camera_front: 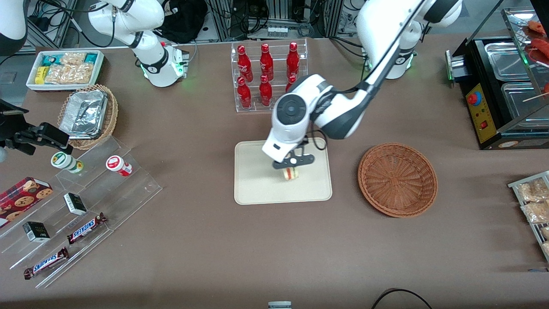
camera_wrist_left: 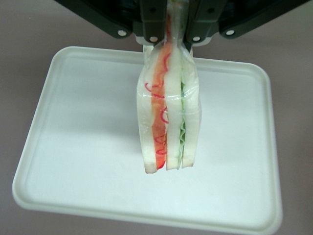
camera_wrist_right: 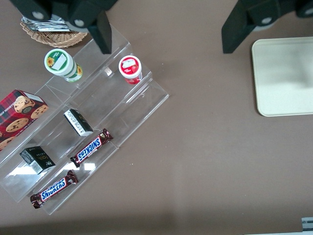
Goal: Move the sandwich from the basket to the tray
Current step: 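Carry the sandwich with the left gripper over the cream tray, then lower the sandwich onto the tray and open the left gripper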
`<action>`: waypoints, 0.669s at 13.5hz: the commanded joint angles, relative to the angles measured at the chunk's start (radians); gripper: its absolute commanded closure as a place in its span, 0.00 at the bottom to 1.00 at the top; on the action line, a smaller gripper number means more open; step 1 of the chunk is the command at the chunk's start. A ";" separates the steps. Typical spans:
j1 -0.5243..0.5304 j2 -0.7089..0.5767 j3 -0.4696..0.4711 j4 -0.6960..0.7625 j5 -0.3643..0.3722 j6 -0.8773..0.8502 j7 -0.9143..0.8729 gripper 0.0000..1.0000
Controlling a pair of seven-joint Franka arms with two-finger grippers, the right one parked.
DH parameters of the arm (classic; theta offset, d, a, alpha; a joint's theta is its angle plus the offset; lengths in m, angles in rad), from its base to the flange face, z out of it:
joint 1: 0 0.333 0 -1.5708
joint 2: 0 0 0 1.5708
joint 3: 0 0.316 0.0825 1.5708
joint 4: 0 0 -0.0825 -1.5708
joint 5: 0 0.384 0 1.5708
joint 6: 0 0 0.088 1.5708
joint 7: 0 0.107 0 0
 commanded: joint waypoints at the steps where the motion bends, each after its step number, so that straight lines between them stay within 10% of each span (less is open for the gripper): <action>1: -0.022 0.072 0.010 0.044 0.061 0.058 0.035 0.92; 9: -0.047 0.134 0.011 0.026 0.134 0.096 0.057 0.89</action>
